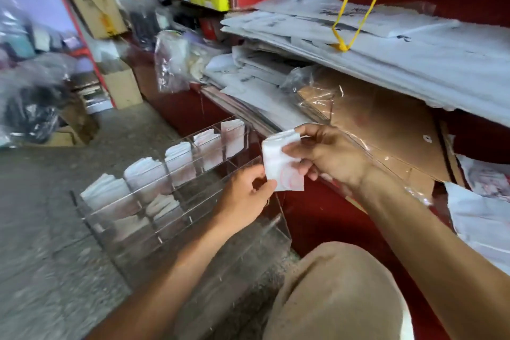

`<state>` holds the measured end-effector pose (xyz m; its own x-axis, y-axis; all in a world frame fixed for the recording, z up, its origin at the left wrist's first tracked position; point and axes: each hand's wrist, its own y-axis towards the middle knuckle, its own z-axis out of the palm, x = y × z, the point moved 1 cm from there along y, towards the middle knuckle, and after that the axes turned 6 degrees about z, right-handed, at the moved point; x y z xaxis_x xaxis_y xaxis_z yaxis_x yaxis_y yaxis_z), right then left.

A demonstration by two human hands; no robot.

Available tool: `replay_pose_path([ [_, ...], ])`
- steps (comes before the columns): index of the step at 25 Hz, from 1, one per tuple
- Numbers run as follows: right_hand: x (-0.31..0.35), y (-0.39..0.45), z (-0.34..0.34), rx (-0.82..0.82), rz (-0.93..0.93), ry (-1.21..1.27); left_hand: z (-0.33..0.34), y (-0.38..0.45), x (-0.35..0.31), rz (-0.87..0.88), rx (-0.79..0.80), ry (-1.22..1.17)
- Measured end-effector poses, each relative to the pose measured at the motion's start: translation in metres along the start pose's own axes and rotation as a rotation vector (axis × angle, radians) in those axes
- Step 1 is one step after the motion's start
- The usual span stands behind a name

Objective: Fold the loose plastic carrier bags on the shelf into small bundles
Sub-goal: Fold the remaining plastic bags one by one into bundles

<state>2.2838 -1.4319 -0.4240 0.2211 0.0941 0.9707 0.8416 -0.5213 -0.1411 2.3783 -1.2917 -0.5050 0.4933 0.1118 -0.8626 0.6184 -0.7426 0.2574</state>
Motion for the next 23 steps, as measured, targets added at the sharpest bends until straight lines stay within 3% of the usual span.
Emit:
replay_pose_path([
  [2,0.001,0.02,0.035,0.058,0.04,-0.015,-0.028,-0.019,0.032,-0.064,-0.061,0.077],
  [5,-0.005,0.046,0.084,0.079,0.074,-0.072,-0.076,-0.053,0.086,-0.178,-0.237,0.482],
  [7,-0.015,0.063,0.105,0.062,0.077,-0.087,-0.09,-0.072,0.109,-0.193,-0.21,0.617],
  [11,-0.038,0.101,0.146,0.092,-0.01,-0.185,-0.086,-0.079,0.137,-0.216,0.017,0.649],
  [18,-0.081,0.121,0.188,0.185,-0.1,-0.68,-0.076,-0.086,0.165,-0.188,-0.068,0.659],
  [23,-0.089,0.128,0.18,0.12,-0.025,-0.756,-0.067,-0.094,0.172,-0.152,0.0,0.706],
])
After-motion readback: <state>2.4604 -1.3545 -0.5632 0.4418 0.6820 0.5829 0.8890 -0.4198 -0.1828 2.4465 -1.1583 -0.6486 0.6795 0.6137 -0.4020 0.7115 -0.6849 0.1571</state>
